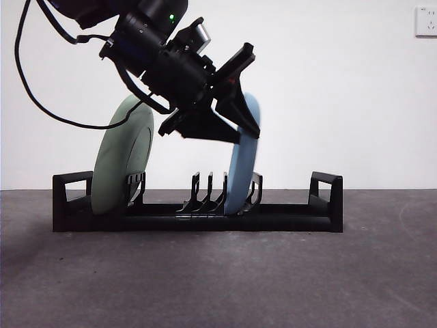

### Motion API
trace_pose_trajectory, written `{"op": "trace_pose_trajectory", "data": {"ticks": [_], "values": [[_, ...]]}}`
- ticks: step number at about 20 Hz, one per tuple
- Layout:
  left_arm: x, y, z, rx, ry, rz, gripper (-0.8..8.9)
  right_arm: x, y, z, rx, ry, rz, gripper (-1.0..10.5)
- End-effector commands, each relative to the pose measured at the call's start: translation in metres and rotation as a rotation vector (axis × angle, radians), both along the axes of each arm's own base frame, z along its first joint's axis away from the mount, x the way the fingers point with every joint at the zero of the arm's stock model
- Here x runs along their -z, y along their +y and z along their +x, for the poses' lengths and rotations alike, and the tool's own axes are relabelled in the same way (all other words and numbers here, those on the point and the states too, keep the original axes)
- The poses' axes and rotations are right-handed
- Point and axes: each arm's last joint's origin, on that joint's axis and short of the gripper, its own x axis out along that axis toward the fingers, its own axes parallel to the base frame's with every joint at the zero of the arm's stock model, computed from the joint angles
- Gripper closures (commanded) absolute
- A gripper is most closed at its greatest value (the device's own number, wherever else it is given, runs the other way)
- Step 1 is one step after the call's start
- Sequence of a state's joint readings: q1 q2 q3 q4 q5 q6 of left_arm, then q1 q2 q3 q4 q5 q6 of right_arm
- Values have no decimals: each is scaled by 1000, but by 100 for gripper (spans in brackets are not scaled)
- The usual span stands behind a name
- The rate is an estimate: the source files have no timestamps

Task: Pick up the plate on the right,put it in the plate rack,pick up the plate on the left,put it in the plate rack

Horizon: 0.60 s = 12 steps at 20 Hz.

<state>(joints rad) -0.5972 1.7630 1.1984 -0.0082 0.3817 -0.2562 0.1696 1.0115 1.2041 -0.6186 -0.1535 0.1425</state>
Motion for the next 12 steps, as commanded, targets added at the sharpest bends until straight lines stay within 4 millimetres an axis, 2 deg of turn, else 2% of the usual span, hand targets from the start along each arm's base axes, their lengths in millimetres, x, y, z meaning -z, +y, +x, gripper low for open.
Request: {"op": "trace_pose_trajectory", "data": {"ticks": [1,6,7,10,12], "values": [[-6,1,-4,48,15,-31,526,1,0,1,5,9,3,636],[-42,8,-22,132,-31,-111,542,2,1,0,-3,20,4,646],[-50,10,-26,143,-51,-123,578,3,1,0,-3,24,4,685],[-82,22,-46,195,-174,-117,842,4,0,-1,-5,42,-2,888],[-105,34,-63,205,-277,-92,821,6,0,-1,-13,50,-19,963]]}}
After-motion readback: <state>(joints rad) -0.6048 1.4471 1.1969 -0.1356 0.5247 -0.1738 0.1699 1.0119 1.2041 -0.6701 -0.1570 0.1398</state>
